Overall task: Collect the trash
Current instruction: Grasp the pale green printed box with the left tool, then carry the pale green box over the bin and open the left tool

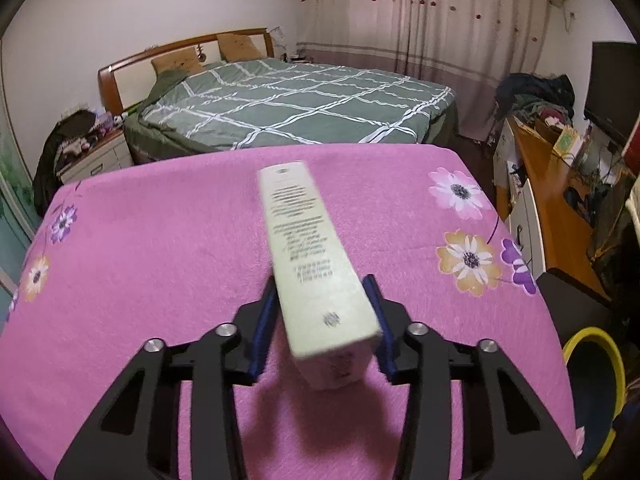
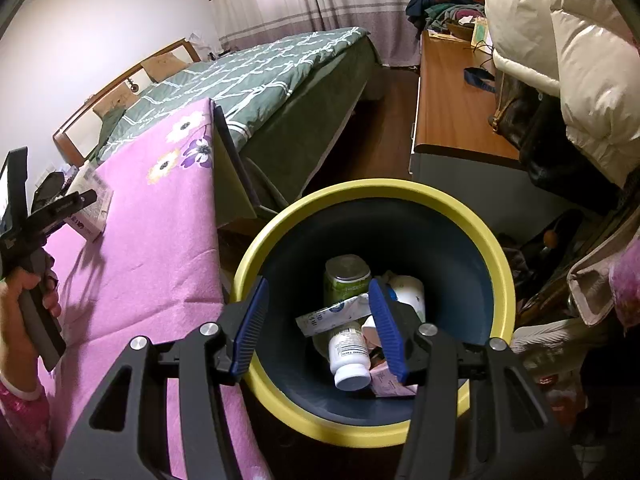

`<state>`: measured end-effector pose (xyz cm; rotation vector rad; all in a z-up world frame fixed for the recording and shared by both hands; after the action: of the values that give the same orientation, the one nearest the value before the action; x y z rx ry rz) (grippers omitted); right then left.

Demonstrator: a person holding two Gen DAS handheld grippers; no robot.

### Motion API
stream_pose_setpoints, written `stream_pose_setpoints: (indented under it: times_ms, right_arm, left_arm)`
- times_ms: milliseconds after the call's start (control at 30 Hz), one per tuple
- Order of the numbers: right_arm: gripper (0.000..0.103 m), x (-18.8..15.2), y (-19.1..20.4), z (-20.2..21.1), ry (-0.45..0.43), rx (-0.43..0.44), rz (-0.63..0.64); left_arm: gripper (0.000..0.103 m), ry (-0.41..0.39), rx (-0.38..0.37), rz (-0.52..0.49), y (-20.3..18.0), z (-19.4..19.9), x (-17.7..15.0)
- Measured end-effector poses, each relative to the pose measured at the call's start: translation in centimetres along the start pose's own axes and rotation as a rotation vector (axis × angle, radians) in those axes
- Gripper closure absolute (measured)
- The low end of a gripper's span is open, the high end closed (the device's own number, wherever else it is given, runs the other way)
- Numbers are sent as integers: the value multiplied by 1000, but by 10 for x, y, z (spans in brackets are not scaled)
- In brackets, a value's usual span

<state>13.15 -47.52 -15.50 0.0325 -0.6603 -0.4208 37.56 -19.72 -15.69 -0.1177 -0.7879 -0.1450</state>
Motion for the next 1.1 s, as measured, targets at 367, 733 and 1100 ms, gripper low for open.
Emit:
stream_pose_setpoints:
  times_ms: [367, 733, 1100]
  right_arm:
    - [53, -13, -10, 19, -13, 3, 30]
    - [53, -37, -40, 48, -21, -19, 9]
    - [53, -53, -86, 79, -58, -79, -48]
  left_arm:
    - [72, -30, -76, -117, -21, 54, -25]
    - [72, -76, -235, -209, -83, 117, -51]
    - [72, -45, -433, -360, -197, 151, -69]
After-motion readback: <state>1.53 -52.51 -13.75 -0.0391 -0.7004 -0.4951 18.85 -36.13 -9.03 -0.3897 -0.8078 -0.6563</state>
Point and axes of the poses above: each gripper's, at about its wrist camera, not at the fingertips, and z roughly against the way its jaws point, y to its left, x to its top, the point moved 3 cm from there along -z, roughly the way its jaws point, and after that the axes turned 5 degrees about -x, right-handed, at the moved point
